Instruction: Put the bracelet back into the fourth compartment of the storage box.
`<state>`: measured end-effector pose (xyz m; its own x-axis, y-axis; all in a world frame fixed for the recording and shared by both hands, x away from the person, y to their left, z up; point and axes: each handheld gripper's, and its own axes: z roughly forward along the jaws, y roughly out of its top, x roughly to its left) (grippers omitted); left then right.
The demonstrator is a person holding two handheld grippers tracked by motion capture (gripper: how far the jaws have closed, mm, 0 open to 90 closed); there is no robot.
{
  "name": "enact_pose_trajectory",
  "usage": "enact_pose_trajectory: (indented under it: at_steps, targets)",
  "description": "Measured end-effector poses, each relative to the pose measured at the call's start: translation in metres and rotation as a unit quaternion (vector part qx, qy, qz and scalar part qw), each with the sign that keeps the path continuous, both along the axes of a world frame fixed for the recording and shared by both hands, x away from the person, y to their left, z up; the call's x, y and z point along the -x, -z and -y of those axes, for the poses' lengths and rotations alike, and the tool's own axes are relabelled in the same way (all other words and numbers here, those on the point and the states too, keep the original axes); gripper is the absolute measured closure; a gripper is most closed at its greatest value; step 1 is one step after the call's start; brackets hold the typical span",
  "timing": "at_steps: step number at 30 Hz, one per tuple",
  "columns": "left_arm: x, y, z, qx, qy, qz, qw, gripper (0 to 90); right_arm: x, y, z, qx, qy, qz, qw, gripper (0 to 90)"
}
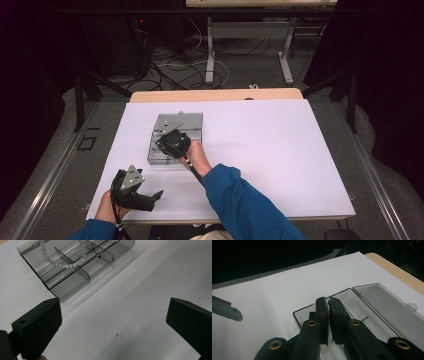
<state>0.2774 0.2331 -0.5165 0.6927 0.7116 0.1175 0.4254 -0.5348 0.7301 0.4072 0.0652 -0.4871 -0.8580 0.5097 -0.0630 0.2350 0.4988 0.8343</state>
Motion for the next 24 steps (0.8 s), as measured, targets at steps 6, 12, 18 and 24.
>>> enact_pose_trajectory:
  at_steps: [6, 12, 18, 24]
  targets:
    - [0.0, 0.0, 0.0, -0.001, 0.0, 0.0, 1.0, 0.4, 0.0, 0.003, -0.005, 0.006, -0.001, 0.001, 1.0, 85.9]
    - [0.0, 0.0, 0.0, 0.001, 0.0, -0.003, 1.0, 0.5, 0.001, 0.007, -0.009, 0.009, 0.005, -0.001, 0.9999, 86.0]
    - [0.0, 0.0, 0.0, -0.002, 0.0, 0.0, 1.0, 0.4, 0.002, 0.012, -0.017, 0.018, 0.002, -0.001, 0.9998, 85.3]
    - [0.0, 0.0, 0.0, -0.003, 0.0, -0.001, 1.0, 0.4, 0.002, 0.008, -0.013, 0.021, -0.006, -0.021, 0.9995, 71.5]
